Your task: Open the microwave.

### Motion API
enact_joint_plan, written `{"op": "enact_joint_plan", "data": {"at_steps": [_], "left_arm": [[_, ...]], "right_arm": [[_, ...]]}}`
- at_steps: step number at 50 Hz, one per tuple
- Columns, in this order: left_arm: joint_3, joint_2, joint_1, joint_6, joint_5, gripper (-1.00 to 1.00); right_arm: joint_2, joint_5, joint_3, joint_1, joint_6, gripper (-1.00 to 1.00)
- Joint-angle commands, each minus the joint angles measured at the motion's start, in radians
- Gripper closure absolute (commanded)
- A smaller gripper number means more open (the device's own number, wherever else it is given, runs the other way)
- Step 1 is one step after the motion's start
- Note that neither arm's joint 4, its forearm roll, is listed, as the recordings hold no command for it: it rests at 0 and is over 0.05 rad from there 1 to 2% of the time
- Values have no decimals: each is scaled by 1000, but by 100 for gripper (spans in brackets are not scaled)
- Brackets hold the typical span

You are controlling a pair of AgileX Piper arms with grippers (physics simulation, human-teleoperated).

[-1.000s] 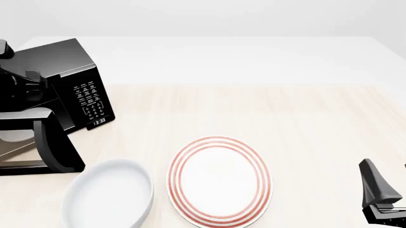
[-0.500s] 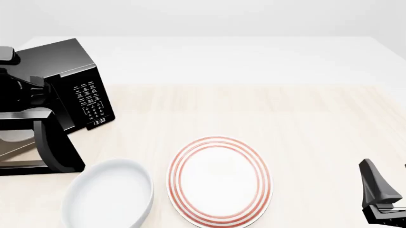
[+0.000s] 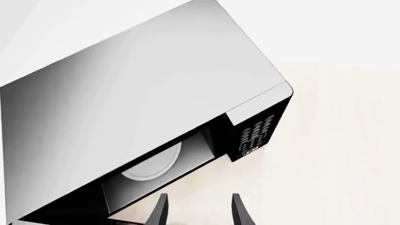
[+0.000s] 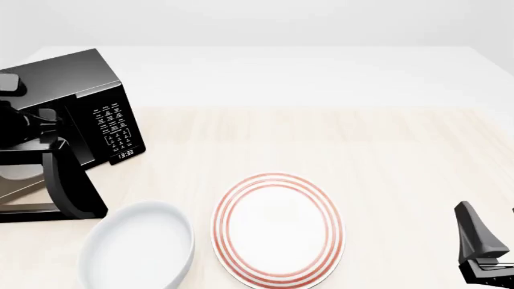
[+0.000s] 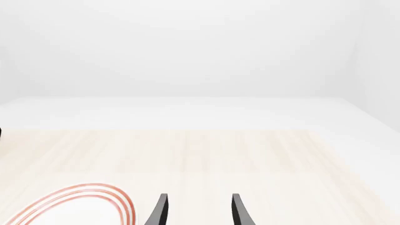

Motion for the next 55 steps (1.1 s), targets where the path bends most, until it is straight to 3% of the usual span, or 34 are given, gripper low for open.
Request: {"op": "enact_joint_plan", "data": {"at_steps": [1,55], "left_arm": [[22,8,12,-3,-20,-100],[124,-89,37,-23,-13,-100]], "right_arm": [[0,0,0,0,0,-100],[0,0,0,0,0,-100]]}}
